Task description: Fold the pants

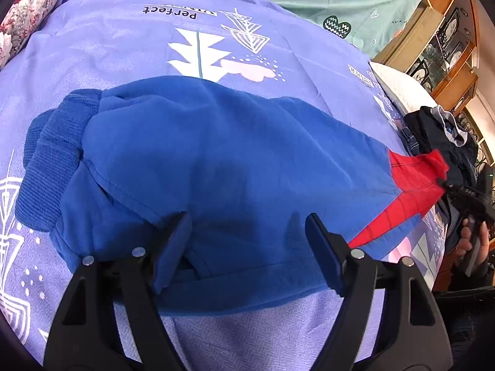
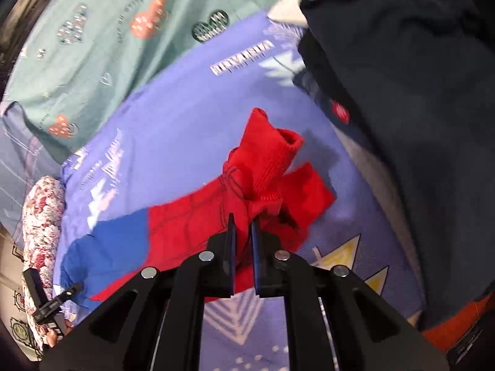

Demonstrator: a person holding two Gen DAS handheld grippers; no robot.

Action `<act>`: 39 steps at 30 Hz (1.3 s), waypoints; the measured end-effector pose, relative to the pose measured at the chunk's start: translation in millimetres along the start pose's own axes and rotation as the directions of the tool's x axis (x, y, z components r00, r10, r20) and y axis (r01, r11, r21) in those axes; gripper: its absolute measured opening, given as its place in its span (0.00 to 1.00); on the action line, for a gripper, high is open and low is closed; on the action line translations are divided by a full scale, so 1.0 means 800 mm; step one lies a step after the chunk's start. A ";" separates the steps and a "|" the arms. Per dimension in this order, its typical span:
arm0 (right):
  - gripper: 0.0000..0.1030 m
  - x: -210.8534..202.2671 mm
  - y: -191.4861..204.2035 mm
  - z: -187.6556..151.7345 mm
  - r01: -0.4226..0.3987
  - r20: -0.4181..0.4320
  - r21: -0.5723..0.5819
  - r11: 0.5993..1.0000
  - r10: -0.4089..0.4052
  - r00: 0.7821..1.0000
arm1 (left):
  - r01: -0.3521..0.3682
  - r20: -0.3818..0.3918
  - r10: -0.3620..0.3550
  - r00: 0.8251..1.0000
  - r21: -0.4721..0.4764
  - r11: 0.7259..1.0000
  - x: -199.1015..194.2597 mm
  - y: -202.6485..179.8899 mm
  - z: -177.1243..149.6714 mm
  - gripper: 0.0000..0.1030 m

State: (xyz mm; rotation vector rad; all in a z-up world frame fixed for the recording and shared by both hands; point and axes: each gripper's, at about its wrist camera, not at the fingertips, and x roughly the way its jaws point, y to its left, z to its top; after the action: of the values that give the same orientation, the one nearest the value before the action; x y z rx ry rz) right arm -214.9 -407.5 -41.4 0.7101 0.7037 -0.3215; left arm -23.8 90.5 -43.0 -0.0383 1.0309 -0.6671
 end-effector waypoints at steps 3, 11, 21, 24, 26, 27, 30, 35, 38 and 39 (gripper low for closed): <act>0.08 -0.019 0.017 0.002 0.030 0.034 -0.051 0.998 -0.028 0.999 | 0.000 0.003 0.000 1.000 -0.003 1.000 0.000 0.000 -0.001 0.75; 0.39 -0.008 -0.050 0.007 0.187 0.050 0.072 0.980 -0.191 0.980 | 0.004 0.003 -0.004 1.000 -0.002 1.000 -0.001 0.001 -0.001 0.75; 0.05 0.043 -0.039 0.033 0.080 -0.029 -0.034 0.996 -0.081 0.996 | 0.003 0.002 -0.003 1.000 0.003 1.000 0.000 -0.001 0.000 0.77; 0.05 0.011 -0.024 0.036 0.083 0.028 -0.071 0.994 -0.081 0.996 | 0.000 0.002 0.000 1.000 0.005 1.000 -0.001 -0.002 -0.001 0.77; 0.05 -0.019 -0.005 0.035 0.120 0.064 -0.132 0.984 -0.113 0.992 | -0.002 0.000 0.002 1.000 0.007 1.000 0.000 -0.003 -0.001 0.77; 0.05 -0.026 0.002 0.036 0.157 0.080 -0.168 0.973 -0.145 0.986 | -0.003 -0.001 0.003 1.000 0.009 1.000 0.000 -0.003 -0.001 0.77; 0.05 -0.011 0.004 0.029 0.271 0.028 -0.235 0.934 -0.272 0.962 | -0.018 -0.004 0.018 1.000 0.021 1.000 0.001 -0.006 -0.002 0.77; 0.19 0.023 -0.028 0.026 0.345 -0.079 -0.186 0.920 -0.364 0.928 | -0.131 -0.014 0.135 0.991 0.162 0.978 -0.001 -0.027 -0.022 0.77; 0.40 -0.027 0.007 0.054 0.379 0.132 -0.190 0.906 -0.359 0.924 | -0.164 -0.049 0.177 0.983 0.209 0.964 -0.009 -0.033 -0.036 0.81; 0.46 -0.039 0.031 0.063 0.328 0.178 -0.221 0.919 -0.292 0.940 | -0.157 -0.062 0.173 0.983 0.198 0.967 -0.012 -0.029 -0.038 0.81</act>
State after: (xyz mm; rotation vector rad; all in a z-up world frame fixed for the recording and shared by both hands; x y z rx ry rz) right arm -201.1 -423.0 19.6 0.3306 0.7066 -0.5597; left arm -62.7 85.1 -44.0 0.2423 1.0286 -0.6168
